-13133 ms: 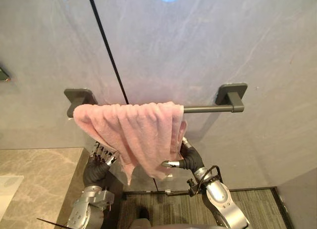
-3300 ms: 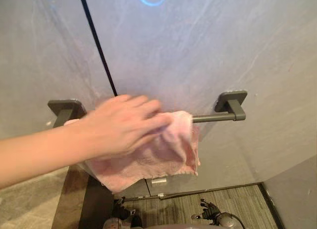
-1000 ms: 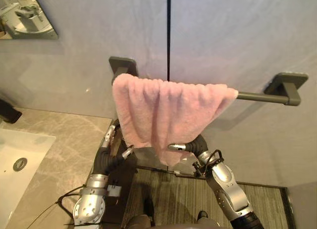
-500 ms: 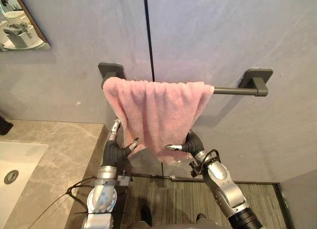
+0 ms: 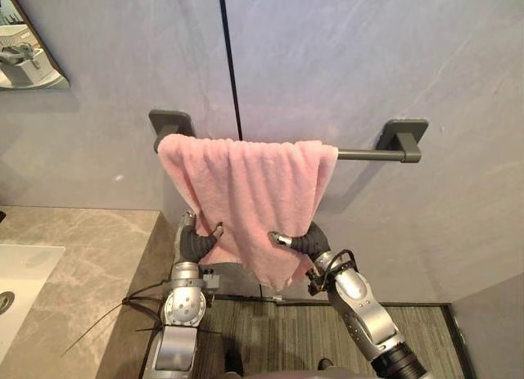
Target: Organize washtable
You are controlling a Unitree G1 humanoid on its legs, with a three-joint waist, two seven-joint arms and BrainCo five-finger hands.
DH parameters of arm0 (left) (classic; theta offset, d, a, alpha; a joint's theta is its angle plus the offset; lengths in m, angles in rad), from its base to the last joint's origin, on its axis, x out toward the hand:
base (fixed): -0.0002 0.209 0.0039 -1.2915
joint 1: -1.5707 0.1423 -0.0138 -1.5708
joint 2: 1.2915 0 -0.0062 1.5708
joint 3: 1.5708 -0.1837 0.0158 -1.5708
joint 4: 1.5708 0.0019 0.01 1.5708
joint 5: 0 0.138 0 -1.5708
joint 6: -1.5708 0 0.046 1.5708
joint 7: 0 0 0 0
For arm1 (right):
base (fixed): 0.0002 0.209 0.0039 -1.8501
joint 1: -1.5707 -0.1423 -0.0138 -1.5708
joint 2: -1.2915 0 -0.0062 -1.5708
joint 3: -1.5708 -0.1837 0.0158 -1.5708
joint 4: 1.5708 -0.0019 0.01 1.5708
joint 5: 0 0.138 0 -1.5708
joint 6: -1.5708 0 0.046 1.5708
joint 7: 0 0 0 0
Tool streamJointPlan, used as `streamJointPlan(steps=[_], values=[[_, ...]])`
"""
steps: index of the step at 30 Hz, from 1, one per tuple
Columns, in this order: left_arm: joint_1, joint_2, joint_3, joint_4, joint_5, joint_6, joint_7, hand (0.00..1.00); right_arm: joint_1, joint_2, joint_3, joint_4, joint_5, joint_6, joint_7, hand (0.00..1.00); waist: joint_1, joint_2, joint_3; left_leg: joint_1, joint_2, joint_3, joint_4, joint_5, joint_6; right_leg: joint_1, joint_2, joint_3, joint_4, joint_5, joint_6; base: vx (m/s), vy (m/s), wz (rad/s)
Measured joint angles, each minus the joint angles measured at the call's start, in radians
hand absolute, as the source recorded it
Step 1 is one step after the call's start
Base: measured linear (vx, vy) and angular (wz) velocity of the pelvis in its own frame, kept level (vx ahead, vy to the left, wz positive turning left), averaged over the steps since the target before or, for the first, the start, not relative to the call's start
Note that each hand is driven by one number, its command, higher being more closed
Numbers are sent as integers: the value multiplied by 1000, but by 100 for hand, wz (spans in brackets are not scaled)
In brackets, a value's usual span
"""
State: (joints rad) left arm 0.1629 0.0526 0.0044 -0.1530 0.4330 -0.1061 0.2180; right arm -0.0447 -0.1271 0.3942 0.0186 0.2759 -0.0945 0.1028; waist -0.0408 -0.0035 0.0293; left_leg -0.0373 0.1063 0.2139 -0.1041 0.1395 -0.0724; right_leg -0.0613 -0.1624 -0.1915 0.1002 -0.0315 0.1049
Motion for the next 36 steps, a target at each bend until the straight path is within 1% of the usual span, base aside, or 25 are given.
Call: streamJointPlan(steps=[1, 8, 12, 17, 19, 21, 25, 30, 31, 34, 35, 36], values=[[-22, 0, 4, 12, 0, 11, 6, 100, -5, 0, 0, 0, 0, -7, -1, 100, 0, 0, -1, -3, 1, 0, 0, 0, -1, -3, 2, 0, 0, 0, -1, 0, 0, 0], [-81, 0, 6, 47, 0, 14, 46, 100, -6, 0, -13, 0, 1, -15, -20, 100, -5, -2, -4, -15, 3, 0, 0, 2, -2, -14, 3, 1, 0, 3, -1, 0, 0, 0], [-93, -1, 5, 51, 0, 12, 50, 100, -6, 5, -27, 0, 0, -16, -20, 100, -9, -2, -4, -15, 3, 0, 0, 2, -2, -13, 4, 1, 1, 3, -1, 0, 0, 0], [-103, -4, 4, 54, 0, 7, 51, 100, 5, 41, -74, 0, -3, -16, -20, 100, -13, -2, -4, -15, 3, -1, 0, 3, -3, -12, 4, 1, 1, 4, -1, 0, 0, 0], [-103, -8, 27, 54, 0, 9, 73, 100, 17, 45, -125, 1, -3, -16, -26, 100, -13, -2, -5, -15, 3, 0, 0, 3, -2, -10, 4, 1, 1, 6, -2, 0, 0, 0], [-104, -13, 28, 54, 0, 4, 71, 100, 17, 41, -134, 2, -11, -16, -27, 100, -15, -2, -5, -14, 3, 0, 0, 4, -3, -9, 4, 1, 1, 7, -3, 0, 0, 0], [-103, -19, 29, 54, 0, 0, 71, 100, 28, 63, -144, 2, -12, -16, -29, 100, -27, -2, -5, -8, 3, 0, 0, 5, -4, -7, 5, 2, 1, 7, -3, 0, 0, 0], [-103, -32, 29, 54, -2, 0, 69, 100, 40, 76, -148, 2, -14, -16, -29, 100, -29, -2, -5, -6, 4, 2, 0, 4, -4, -8, 5, 4, 1, 8, -4, 0, 0, 0], [-103, -33, 29, 55, -3, 0, 69, 100, 42, 80, -150, 2, -14, -16, -29, 0, -29, -2, -5, -5, 5, 3, 0, 4, -4, -7, 5, 4, 1, 8, -4, 0, 0, 0], [-103, -33, 39, 75, -11, -1, 69, 100, 43, 80, -155, 11, -15, -16, -29, 0, -29, -2, -5, 0, 5, 6, 0, 4, -4, -4, 5, 7, 1, 9, -4, 0, 0, -1], [-103, -34, 41, 79, -12, 0, 69, 0, 43, 80, -157, 13, -15, -16, -30, 0, -29, -2, -5, 1, 5, 6, 0, 4, -4, -4, 5, 7, 1, 9, -5, 0, 0, 0], [-103, -35, 44, 82, -15, 0, 69, 0, 44, 80, -160, 17, -14, -16, -30, 0, -29, -2, -5, 1, 5, 6, 0, 4, -4, -4, 5, 7, 1, 10, -5, 0, 0, 0]])
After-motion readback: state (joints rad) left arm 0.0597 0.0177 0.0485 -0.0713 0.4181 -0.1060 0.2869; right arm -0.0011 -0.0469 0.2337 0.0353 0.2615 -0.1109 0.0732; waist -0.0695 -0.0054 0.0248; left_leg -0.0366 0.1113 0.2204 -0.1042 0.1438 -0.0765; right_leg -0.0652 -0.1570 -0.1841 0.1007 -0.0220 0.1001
